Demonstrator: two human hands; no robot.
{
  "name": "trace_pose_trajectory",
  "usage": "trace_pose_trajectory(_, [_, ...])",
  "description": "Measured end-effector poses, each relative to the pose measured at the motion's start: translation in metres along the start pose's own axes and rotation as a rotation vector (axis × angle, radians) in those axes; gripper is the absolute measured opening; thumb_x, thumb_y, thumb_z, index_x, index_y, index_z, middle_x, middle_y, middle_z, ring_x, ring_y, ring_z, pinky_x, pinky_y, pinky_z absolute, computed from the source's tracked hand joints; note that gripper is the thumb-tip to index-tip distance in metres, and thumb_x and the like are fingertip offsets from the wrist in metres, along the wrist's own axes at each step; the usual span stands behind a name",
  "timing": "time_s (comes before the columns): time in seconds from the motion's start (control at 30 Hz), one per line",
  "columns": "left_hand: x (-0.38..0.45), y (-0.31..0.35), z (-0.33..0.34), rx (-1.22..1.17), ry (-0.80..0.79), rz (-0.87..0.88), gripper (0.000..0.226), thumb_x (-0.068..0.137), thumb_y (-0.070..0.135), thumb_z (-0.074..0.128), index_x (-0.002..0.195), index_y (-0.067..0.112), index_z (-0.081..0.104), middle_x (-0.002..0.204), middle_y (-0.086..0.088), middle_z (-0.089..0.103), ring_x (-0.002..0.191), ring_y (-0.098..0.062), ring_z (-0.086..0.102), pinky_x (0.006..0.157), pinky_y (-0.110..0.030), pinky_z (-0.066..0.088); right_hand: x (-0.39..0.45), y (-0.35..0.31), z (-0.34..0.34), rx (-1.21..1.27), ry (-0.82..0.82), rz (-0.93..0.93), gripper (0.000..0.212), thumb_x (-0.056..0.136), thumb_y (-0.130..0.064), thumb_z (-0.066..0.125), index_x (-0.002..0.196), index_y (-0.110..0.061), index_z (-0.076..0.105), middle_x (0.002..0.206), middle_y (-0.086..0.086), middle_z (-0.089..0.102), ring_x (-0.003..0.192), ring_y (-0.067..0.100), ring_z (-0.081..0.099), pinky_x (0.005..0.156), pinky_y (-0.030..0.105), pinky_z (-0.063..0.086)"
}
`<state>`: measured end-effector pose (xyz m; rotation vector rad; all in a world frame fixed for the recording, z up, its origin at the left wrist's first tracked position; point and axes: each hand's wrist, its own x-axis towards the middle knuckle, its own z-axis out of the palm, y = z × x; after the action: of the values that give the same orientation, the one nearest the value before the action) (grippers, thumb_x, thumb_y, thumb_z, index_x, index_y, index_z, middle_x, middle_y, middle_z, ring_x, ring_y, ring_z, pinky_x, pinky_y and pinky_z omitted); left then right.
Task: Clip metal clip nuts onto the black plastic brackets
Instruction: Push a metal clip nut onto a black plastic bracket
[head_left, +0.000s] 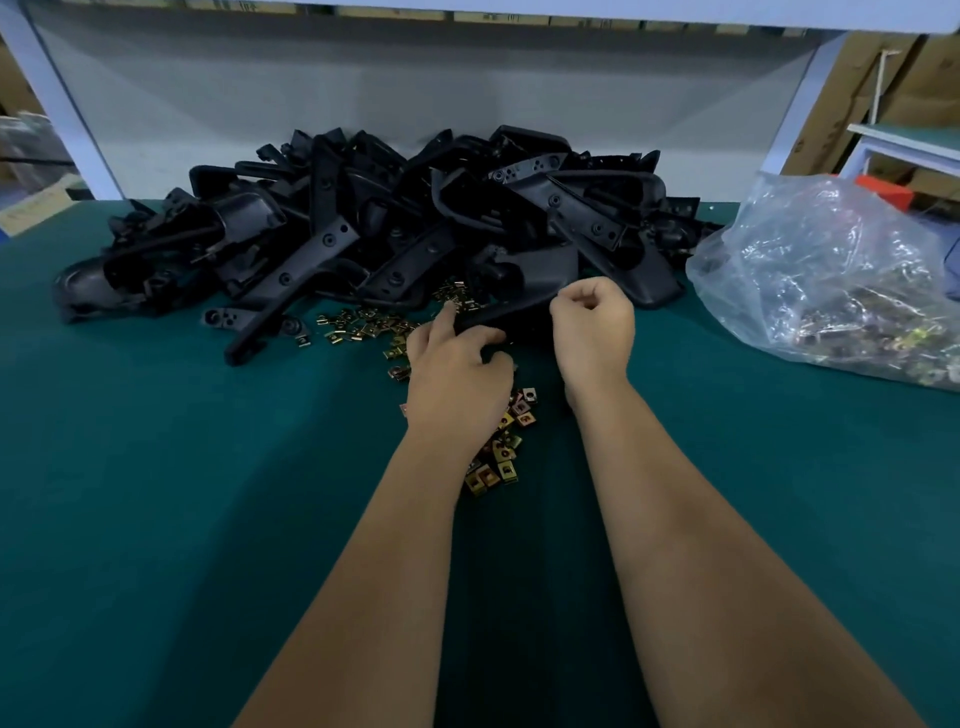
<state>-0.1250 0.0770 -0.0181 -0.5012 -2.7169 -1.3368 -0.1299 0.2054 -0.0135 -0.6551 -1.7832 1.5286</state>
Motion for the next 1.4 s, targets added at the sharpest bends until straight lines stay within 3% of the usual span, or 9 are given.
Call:
trace_pose_trajectory(0.23, [-0.001,0.0,0.0,0.193,-0.027,-0.004,0.035,0.098,0.025,0.046,0.119,0.003,0.064,0.163,-0.007,0.022,0.147,-0.023,0.009,0.116,-0.031,0.011,0.008,0.003,0.004,-0.238,-0.014,-0.034,0.045,0.092,-0.026,0.062,0.135,-0.02,0.049,0.126,0.0,0.032,0.115,0.016,0.039,0.085,0.019,0.036])
trace_pose_trajectory(0.43, [-0.001,-0.001,0.0,0.107,0.013,-0.009,0.036,0.097,0.022,0.049,0.126,0.004,0.062,0.163,-0.008,0.022,0.147,-0.022,0.01,0.115,-0.03,0.013,-0.004,0.0,0.005,-0.262,0.04,-0.201,0.015,0.088,-0.03,0.068,0.083,-0.024,0.055,0.108,-0.007,0.039,0.11,0.01,0.031,0.076,0.01,0.027])
trace_pose_trajectory(0.57, [-0.001,0.0,-0.003,-0.057,0.173,0.015,0.035,0.097,0.011,0.047,0.126,0.009,0.067,0.157,-0.002,0.037,0.143,-0.02,0.02,0.101,-0.012,0.012,-0.015,-0.008,0.004,0.053,0.057,-0.212,0.026,0.089,-0.014,0.064,0.073,-0.023,0.045,0.067,-0.012,0.045,0.06,-0.001,0.046,0.055,0.013,0.038])
trace_pose_trajectory(0.67, [-0.005,0.004,-0.008,-0.339,0.302,0.0,0.035,0.096,0.005,0.044,0.107,0.018,0.075,0.123,0.008,0.066,0.12,-0.017,0.051,0.102,-0.02,0.038,-0.017,-0.011,-0.005,0.28,0.212,-0.111,0.031,0.091,-0.004,0.061,0.074,-0.019,0.04,0.06,-0.006,0.04,0.06,0.013,0.052,0.056,0.024,0.045])
trace_pose_trajectory(0.73, [-0.007,0.007,-0.013,-0.605,0.323,-0.108,0.034,0.095,0.005,0.045,0.096,0.02,0.075,0.09,0.015,0.072,0.087,-0.004,0.064,0.073,-0.017,0.053,-0.018,-0.013,-0.011,0.473,0.251,-0.013,0.034,0.089,0.004,0.057,0.072,-0.016,0.035,0.059,-0.003,0.035,0.056,0.015,0.052,0.056,0.025,0.048])
trace_pose_trajectory(0.83, [-0.007,0.008,-0.019,-0.906,0.271,-0.212,0.024,0.098,0.007,0.05,0.093,0.018,0.071,0.092,0.002,0.072,0.083,-0.008,0.064,0.066,-0.018,0.052,-0.029,-0.016,-0.011,0.589,0.152,0.012,0.033,0.085,0.01,0.055,0.07,-0.014,0.037,0.058,-0.002,0.038,0.057,0.017,0.048,0.057,0.023,0.051])
trace_pose_trajectory(0.97, [-0.009,0.007,-0.018,-1.029,0.078,-0.15,0.016,0.1,0.026,0.056,0.092,0.015,0.063,0.098,-0.005,0.07,0.094,-0.017,0.067,0.088,-0.033,0.057,-0.057,-0.022,0.004,0.436,-0.203,-0.107,0.017,0.086,0.002,0.063,0.077,-0.011,0.056,0.066,-0.005,0.068,0.066,0.013,0.066,0.07,0.031,0.058])
trace_pose_trajectory(1.13, [-0.004,-0.004,-0.032,-1.139,0.349,-0.259,0.006,0.101,0.008,0.05,0.101,0.012,0.053,0.101,-0.008,0.064,0.094,-0.025,0.061,0.092,-0.042,0.051,-0.069,-0.015,0.014,-0.127,-0.433,-0.481,0.004,0.084,-0.014,0.066,0.088,-0.012,0.066,0.084,-0.005,0.069,0.084,0.011,0.065,0.075,0.034,0.055])
trace_pose_trajectory(1.4, [0.009,-0.036,-0.048,-0.891,0.648,-0.333,0.024,0.102,0.008,0.036,0.124,0.016,0.042,0.094,0.01,0.05,0.072,-0.005,0.044,0.064,-0.018,0.039,-0.042,-0.005,-0.002,-0.313,-0.327,-0.137,0.03,0.096,-0.027,0.047,0.12,-0.034,0.063,0.108,-0.024,0.059,0.081,-0.013,0.056,0.066,0.017,0.043])
